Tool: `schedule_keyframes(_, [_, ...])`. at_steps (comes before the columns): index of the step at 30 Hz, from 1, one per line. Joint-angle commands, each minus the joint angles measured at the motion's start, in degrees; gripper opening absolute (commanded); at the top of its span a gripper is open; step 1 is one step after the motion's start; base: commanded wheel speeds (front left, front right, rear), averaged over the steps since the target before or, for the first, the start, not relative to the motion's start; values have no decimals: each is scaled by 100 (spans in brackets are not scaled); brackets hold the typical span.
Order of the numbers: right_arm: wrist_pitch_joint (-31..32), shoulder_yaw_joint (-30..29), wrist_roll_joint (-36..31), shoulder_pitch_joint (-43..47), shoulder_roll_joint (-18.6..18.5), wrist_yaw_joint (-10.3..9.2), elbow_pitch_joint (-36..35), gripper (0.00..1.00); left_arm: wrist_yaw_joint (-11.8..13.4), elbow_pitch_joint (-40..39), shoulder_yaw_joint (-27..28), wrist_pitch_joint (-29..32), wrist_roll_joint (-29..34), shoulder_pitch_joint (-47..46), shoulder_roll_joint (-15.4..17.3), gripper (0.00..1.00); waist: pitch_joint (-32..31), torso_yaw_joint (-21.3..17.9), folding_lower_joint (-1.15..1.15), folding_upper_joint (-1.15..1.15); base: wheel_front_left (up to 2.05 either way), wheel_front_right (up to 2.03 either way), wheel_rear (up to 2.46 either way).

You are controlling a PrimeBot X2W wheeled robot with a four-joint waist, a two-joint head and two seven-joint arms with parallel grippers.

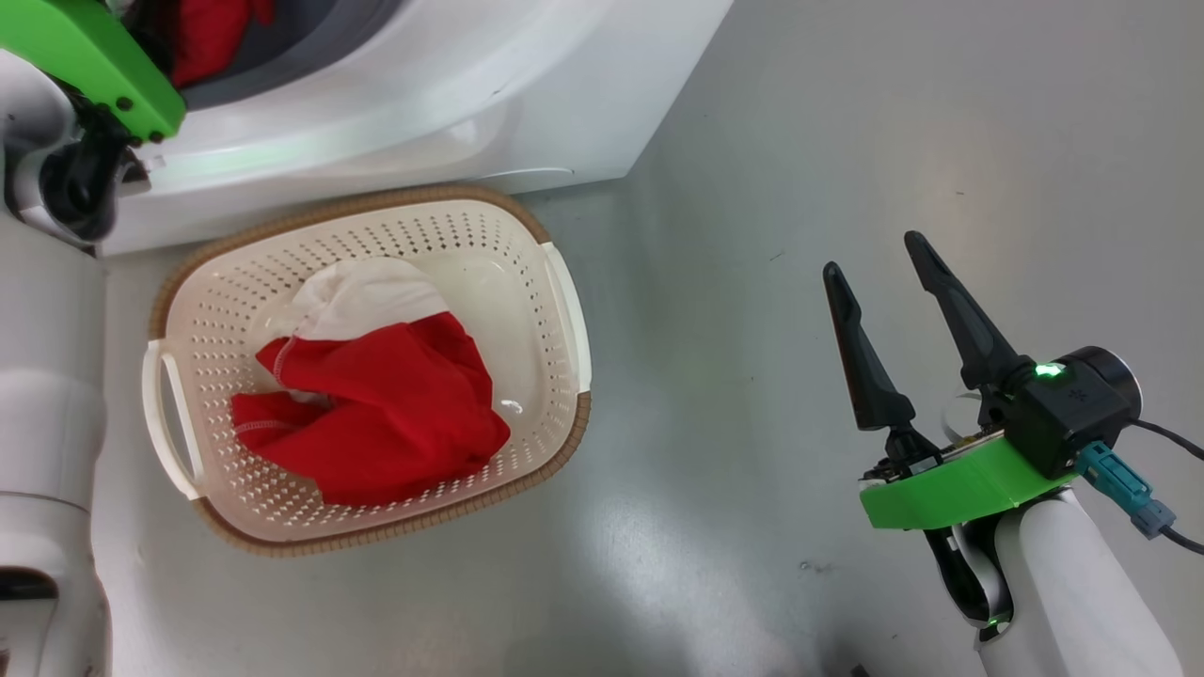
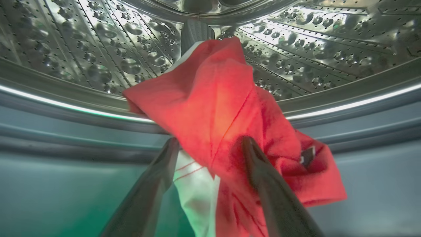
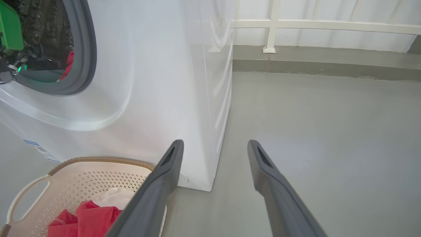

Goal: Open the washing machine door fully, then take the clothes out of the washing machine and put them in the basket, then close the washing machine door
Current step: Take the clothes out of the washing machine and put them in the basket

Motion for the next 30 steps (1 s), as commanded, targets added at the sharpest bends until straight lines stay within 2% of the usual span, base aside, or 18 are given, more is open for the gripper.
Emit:
schedule_keyframes(1, [-35, 140, 53, 3, -4, 28, -120, 100, -32, -103, 28, 31, -37, 13, 253, 100, 0, -16, 0, 0, 0, 0, 0])
schedule_keyframes(11, [-35, 192, 131, -17, -4, 28, -108, 100, -32, -105, -448, 110, -257, 93, 311, 100, 2, -114, 0, 0, 0, 0, 0])
schedule_keyframes(12, [-35, 199, 139, -20, -4, 28, -108, 100, -32, -88, -497, 80, -237, 96, 336, 87, 3, -124, 0, 0, 0, 0, 0])
schedule_keyframes(13, [-35, 203, 146, -22, -4, 28, -109, 100, -32, -73, -554, 50, -208, 96, 358, 44, 3, -132, 0, 0, 0, 0, 0])
schedule_keyframes(14, [-35, 204, 151, -23, -4, 28, -111, 100, -33, -58, -599, -1, -179, 92, 381, 13, 4, -138, 0, 0, 0, 0, 0])
schedule_keyframes(15, [-35, 202, 156, -23, -4, 28, -113, 100, -33, -37, -625, -79, -150, 85, 407, 0, 6, -141, 0, 0, 0, 0, 0])
schedule_keyframes(17, [-35, 194, 162, -23, -4, 28, -113, 100, 1, 15, -686, -248, -61, 55, 461, 0, 10, -142, 0, 0, 0, 0, 0])
schedule_keyframes(22, [-35, 172, 186, -38, -4, 28, -111, 100, 328, -3, -796, -1147, 233, -43, 594, 0, 16, -107, 0, 0, 0, 0, 0])
schedule_keyframes(30, [-35, 168, 204, -48, -4, 28, -69, 100, 470, -33, -777, -2349, 341, 85, 634, 0, -110, 48, 0, 0, 0, 0, 0])
